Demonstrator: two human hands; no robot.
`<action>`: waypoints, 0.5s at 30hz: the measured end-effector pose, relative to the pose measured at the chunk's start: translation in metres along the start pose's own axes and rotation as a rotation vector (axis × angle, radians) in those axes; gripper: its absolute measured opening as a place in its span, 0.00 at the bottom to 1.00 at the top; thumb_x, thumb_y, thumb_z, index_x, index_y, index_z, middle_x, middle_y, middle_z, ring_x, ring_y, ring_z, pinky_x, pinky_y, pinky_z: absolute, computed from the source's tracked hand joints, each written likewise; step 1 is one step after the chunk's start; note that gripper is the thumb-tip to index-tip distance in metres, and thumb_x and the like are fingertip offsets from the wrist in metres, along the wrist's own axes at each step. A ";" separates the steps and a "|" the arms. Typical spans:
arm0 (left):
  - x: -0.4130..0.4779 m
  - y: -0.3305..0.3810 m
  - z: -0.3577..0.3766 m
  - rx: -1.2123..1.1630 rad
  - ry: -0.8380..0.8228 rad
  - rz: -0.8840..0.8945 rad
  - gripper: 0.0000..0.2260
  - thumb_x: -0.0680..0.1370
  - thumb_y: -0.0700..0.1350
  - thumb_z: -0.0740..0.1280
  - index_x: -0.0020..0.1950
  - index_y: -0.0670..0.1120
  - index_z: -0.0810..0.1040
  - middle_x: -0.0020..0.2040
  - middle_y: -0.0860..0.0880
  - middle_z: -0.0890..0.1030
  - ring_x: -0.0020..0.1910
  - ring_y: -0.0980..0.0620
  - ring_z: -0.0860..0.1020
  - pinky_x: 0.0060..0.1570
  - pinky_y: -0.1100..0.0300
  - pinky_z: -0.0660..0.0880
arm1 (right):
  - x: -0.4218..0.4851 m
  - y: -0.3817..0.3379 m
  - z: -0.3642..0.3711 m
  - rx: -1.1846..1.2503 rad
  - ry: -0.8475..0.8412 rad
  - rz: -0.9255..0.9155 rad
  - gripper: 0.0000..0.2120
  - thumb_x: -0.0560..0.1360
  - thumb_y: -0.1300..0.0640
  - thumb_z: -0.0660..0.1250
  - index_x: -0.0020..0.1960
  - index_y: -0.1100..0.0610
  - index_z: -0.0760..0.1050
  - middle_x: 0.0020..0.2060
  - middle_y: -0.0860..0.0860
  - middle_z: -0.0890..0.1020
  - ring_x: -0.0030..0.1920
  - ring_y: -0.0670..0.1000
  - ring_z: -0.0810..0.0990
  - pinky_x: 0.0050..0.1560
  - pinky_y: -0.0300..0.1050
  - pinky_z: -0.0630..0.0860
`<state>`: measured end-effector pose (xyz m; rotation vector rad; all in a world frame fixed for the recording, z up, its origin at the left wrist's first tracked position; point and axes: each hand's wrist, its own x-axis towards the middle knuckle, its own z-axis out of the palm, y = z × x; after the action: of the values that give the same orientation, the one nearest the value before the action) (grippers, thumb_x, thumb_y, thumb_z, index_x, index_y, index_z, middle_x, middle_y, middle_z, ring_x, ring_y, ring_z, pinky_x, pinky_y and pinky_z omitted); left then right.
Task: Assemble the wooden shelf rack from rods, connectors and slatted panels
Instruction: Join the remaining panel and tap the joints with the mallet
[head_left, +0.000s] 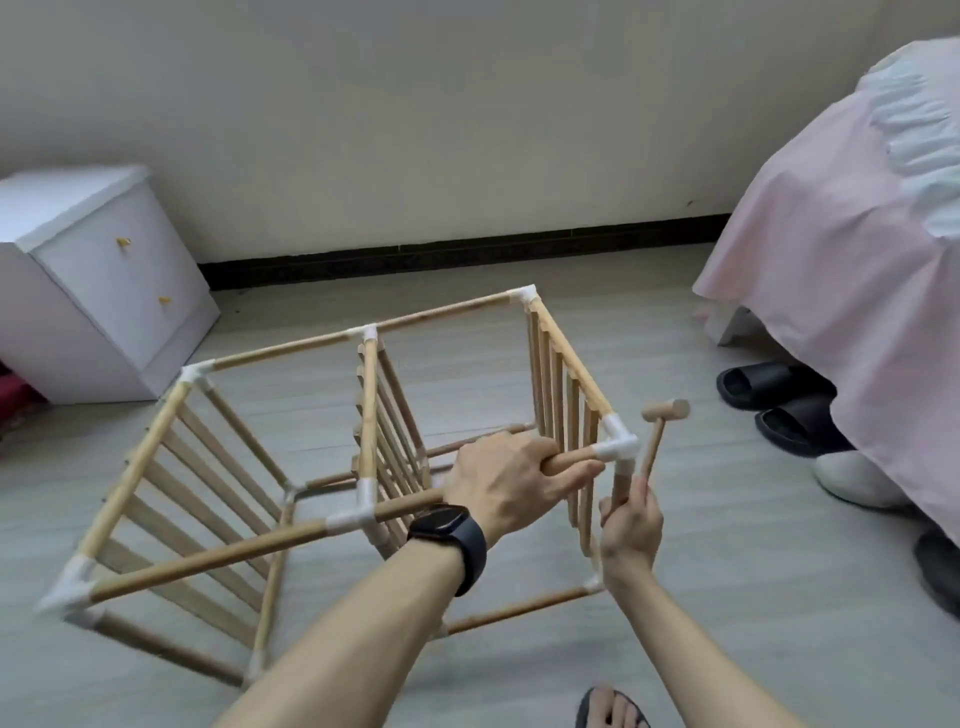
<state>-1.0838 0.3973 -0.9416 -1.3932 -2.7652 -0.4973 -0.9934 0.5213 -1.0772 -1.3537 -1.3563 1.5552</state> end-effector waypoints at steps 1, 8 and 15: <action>0.000 0.003 0.008 0.013 -0.005 0.008 0.29 0.73 0.77 0.52 0.32 0.53 0.69 0.29 0.55 0.73 0.28 0.60 0.70 0.27 0.58 0.63 | 0.001 0.007 -0.003 -0.001 0.008 0.020 0.26 0.78 0.34 0.48 0.41 0.53 0.74 0.25 0.46 0.75 0.31 0.52 0.74 0.39 0.52 0.71; -0.020 0.006 0.054 0.124 -0.025 0.088 0.29 0.74 0.77 0.50 0.31 0.53 0.65 0.26 0.56 0.68 0.25 0.57 0.67 0.26 0.60 0.59 | -0.005 0.045 -0.027 -0.071 -0.090 0.073 0.26 0.86 0.43 0.47 0.41 0.54 0.75 0.28 0.48 0.78 0.33 0.51 0.77 0.40 0.48 0.73; -0.030 -0.004 0.056 0.235 -0.024 0.134 0.28 0.74 0.76 0.40 0.36 0.55 0.63 0.27 0.56 0.67 0.24 0.59 0.61 0.25 0.60 0.53 | -0.017 0.020 -0.073 -0.333 -0.215 -0.074 0.24 0.87 0.46 0.49 0.43 0.55 0.77 0.41 0.50 0.82 0.45 0.52 0.79 0.50 0.51 0.75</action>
<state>-1.0611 0.3875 -1.0002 -1.5202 -2.6187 -0.1469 -0.9165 0.5206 -1.0867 -1.3365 -1.8429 1.5055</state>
